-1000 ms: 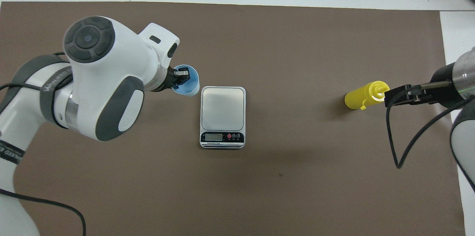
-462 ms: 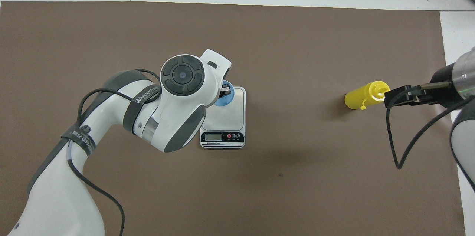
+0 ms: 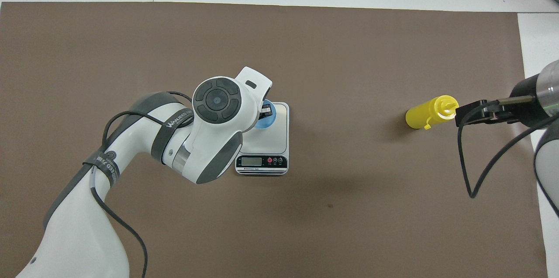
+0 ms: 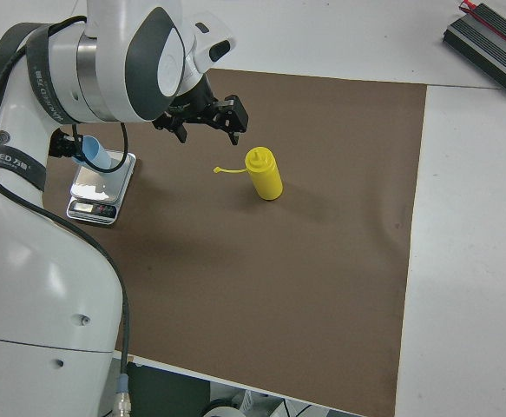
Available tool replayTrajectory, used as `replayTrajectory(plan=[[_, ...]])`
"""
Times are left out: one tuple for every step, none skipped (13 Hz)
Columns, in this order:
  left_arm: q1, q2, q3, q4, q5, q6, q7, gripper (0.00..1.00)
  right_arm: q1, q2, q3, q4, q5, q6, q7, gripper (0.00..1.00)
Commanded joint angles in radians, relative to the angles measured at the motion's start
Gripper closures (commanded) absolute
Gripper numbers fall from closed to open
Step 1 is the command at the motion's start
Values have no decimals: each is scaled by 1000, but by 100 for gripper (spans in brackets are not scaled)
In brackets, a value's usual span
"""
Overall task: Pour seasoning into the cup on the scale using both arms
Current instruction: 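Carry the cup with the left gripper onto the scale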
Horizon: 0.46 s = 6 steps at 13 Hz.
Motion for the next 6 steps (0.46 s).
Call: replayTrajectory(plan=[[-11,-17,14,-26,25,27,-19,100,-15,-22,-1,-24,22,17,-20,0],[-10,-17,14,-26,25,27,-19,100,-17,-20,-3,-20,22,17,-20,0],[-7,-17,14,-26,25,29,-17,94,-30,-16,-3,-15,22,17,-20,0],[-5,-15,14,-26,25,29,-16,79,-42,-14,-3,-13,22,20,-20,0],[-5,-15,14,-26,25,29,-16,76,-50,-11,-3,-13,22,39,-17,0],[-5,-15,14,-26,25,27,-13,48,-55,-4,-3,-10,19,41,-6,0]])
